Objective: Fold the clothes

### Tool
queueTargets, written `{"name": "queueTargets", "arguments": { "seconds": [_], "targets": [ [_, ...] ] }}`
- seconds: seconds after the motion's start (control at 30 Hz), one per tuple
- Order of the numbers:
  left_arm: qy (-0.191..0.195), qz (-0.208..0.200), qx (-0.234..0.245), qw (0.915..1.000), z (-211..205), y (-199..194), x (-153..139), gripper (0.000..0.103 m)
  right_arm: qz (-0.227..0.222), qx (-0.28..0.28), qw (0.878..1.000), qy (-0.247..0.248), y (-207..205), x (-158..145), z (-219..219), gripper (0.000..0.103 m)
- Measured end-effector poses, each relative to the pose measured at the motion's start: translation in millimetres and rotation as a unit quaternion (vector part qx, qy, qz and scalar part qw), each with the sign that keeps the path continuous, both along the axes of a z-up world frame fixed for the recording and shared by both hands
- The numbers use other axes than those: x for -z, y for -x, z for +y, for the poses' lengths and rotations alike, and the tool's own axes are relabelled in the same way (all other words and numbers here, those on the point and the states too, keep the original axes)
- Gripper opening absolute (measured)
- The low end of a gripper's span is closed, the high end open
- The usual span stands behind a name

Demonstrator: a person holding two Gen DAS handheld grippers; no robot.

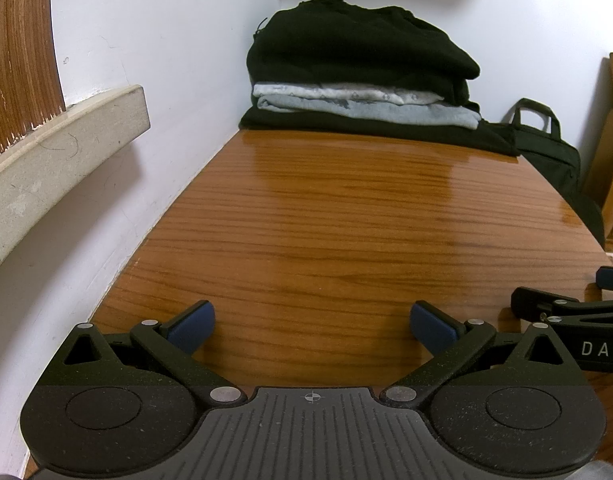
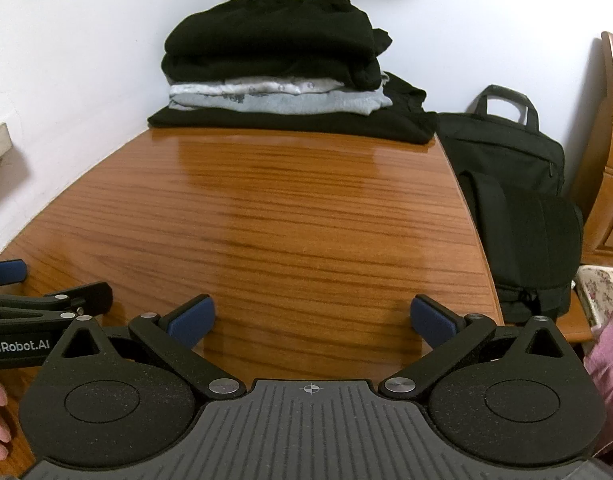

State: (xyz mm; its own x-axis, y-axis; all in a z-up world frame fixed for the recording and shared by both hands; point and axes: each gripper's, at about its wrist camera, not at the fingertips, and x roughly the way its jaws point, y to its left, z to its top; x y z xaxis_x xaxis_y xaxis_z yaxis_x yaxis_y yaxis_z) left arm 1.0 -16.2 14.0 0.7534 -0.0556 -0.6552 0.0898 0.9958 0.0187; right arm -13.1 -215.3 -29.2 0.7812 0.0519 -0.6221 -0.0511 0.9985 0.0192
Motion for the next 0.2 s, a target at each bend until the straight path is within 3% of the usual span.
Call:
{"name": "queueTargets", "arguments": {
  "seconds": [0.2],
  "targets": [
    [0.0,0.0,0.0,1.0,-0.4,-0.4,0.1,0.103,0.0,0.0,1.0,0.0,-0.2,0.1,-0.2,0.103]
  ]
}}
